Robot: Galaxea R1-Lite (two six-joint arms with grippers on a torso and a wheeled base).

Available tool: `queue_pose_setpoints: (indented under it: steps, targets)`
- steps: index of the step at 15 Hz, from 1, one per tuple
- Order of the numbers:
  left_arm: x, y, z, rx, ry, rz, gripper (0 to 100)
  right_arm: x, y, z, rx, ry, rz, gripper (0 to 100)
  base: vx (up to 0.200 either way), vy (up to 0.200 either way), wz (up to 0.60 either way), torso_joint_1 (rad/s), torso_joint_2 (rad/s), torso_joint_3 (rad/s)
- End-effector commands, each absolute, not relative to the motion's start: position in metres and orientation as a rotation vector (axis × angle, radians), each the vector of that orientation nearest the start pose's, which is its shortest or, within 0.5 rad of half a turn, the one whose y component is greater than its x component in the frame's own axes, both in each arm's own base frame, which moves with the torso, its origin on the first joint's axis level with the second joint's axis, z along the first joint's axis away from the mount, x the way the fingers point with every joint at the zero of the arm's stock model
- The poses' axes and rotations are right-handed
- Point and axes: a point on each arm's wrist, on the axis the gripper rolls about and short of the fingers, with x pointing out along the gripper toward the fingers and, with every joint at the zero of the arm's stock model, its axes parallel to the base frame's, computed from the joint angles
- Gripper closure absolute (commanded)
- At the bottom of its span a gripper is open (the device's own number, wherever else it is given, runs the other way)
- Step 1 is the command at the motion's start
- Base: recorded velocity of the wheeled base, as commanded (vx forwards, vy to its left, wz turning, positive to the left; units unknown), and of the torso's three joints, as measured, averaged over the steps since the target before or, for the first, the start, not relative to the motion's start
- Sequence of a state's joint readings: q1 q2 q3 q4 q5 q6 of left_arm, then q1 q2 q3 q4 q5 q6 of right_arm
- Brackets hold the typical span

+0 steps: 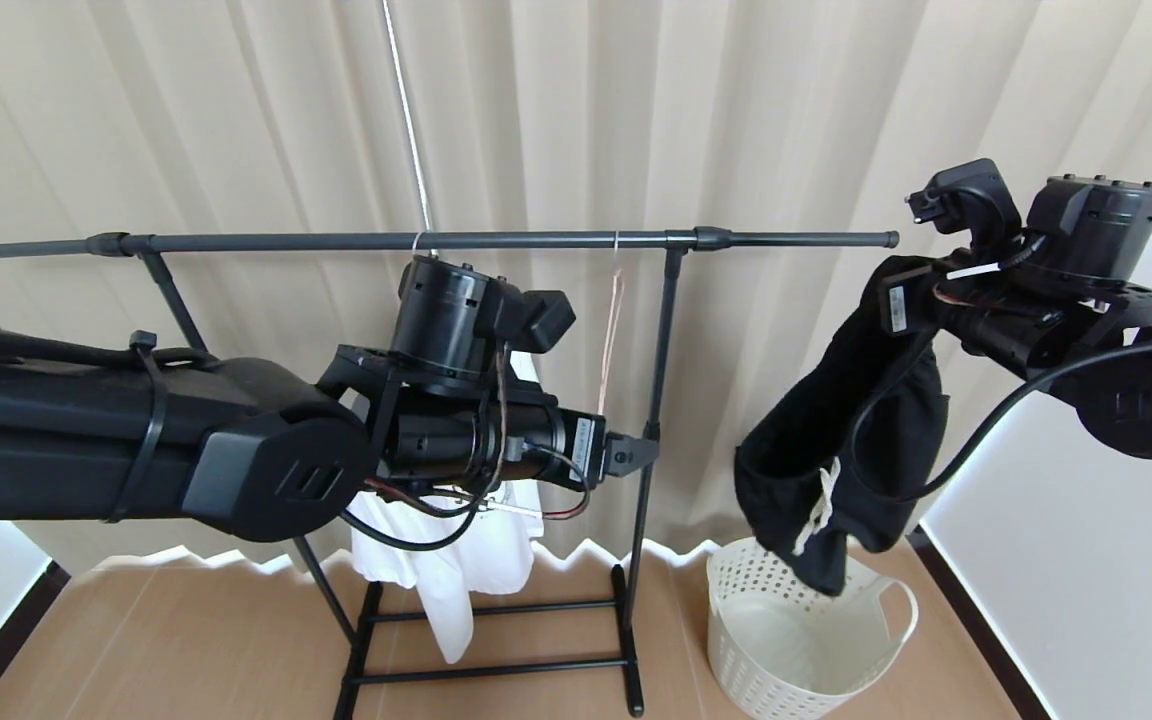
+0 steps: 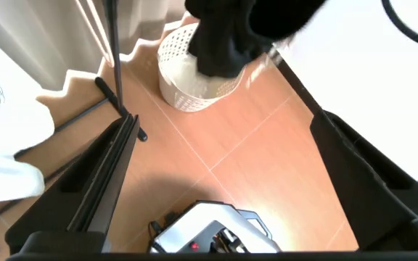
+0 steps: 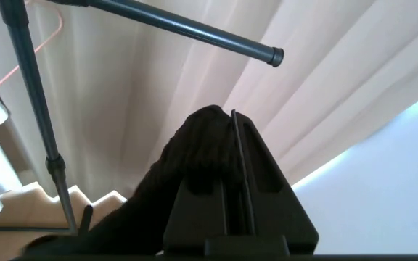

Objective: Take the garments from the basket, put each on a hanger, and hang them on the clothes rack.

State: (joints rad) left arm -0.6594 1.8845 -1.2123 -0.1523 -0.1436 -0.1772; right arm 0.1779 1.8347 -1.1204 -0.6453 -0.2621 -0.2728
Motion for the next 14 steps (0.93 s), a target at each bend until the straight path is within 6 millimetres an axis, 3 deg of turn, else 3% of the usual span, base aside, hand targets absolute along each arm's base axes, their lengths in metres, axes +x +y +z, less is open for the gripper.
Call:
queue_pose_setpoints:
  steps: [1, 4, 7, 12, 14]
  targets:
    - [0.299, -0.234, 0.187, -0.03, 0.547, -0.69, 0, 0.357, 0.058, 0.223, -0.289, 0.083, -0.074, 100, 0.0, 0.0, 0.0, 0.0, 0.0, 0.0]
    - [0.332, -0.259, 0.174, 0.014, 0.495, -0.485, 0, 0.357, 0.059, 0.223, -0.286, 0.078, -0.073, 100, 0.0, 0.0, 0.0, 0.0, 0.0, 0.0]
    - [0.366, -0.282, 0.158, 0.019, 0.455, -0.396, 0, 0.355, 0.059, 0.223, -0.286, 0.077, -0.073, 100, 0.0, 0.0, 0.0, 0.0, 0.0, 0.0]
    - [0.391, -0.301, 0.159, 0.029, 0.45, -0.362, 0, 0.354, 0.058, 0.221, -0.288, 0.084, -0.072, 100, 0.0, 0.0, 0.0, 0.0, 0.0, 0.0]
    - [0.404, -0.305, 0.144, 0.06, 0.479, -0.336, 0, 0.354, 0.059, 0.221, -0.288, 0.084, -0.071, 100, 0.0, 0.0, 0.0, 0.0, 0.0, 0.0]
